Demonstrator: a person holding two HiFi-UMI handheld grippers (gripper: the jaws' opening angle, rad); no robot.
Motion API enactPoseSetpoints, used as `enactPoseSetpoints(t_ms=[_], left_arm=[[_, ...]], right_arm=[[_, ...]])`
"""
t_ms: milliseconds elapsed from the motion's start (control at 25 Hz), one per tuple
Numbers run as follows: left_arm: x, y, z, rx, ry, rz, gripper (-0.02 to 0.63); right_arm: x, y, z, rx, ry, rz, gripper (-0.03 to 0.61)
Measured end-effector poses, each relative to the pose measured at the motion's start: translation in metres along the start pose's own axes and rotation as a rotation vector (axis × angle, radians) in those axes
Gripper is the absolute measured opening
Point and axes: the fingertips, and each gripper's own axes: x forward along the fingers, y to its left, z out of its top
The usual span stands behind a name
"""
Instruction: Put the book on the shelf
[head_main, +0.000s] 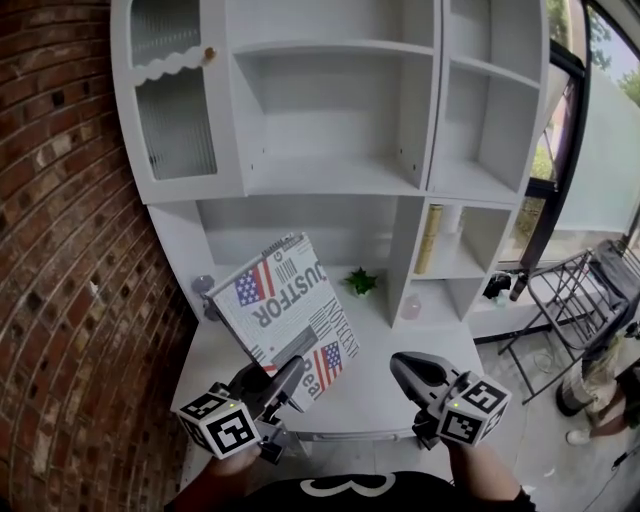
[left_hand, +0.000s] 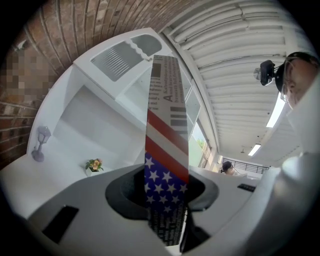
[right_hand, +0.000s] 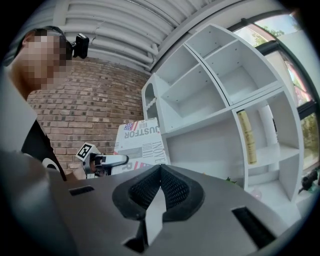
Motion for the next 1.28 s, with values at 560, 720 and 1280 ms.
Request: enactPoseSetpoints(t_ms=[560, 720, 1280], left_arm=[[0.042, -0.004, 0.071, 0.105, -0.098, 0.030, 0.149], [0.057, -0.005, 0.091, 0.142, -0.121, 0.052, 0.149], [0.112, -0.015, 0.161, 0.357, -0.195, 0.143, 0.149]], right_arm=[[0.035, -0.025, 0.026, -0.020, -0.022, 0.093, 0.011], [0.047, -0.036, 0.040, -0.041, -0.024, 0.136, 0.011], [0.067, -0.079, 0.080, -0.076, -0.070, 0.198, 0.011]])
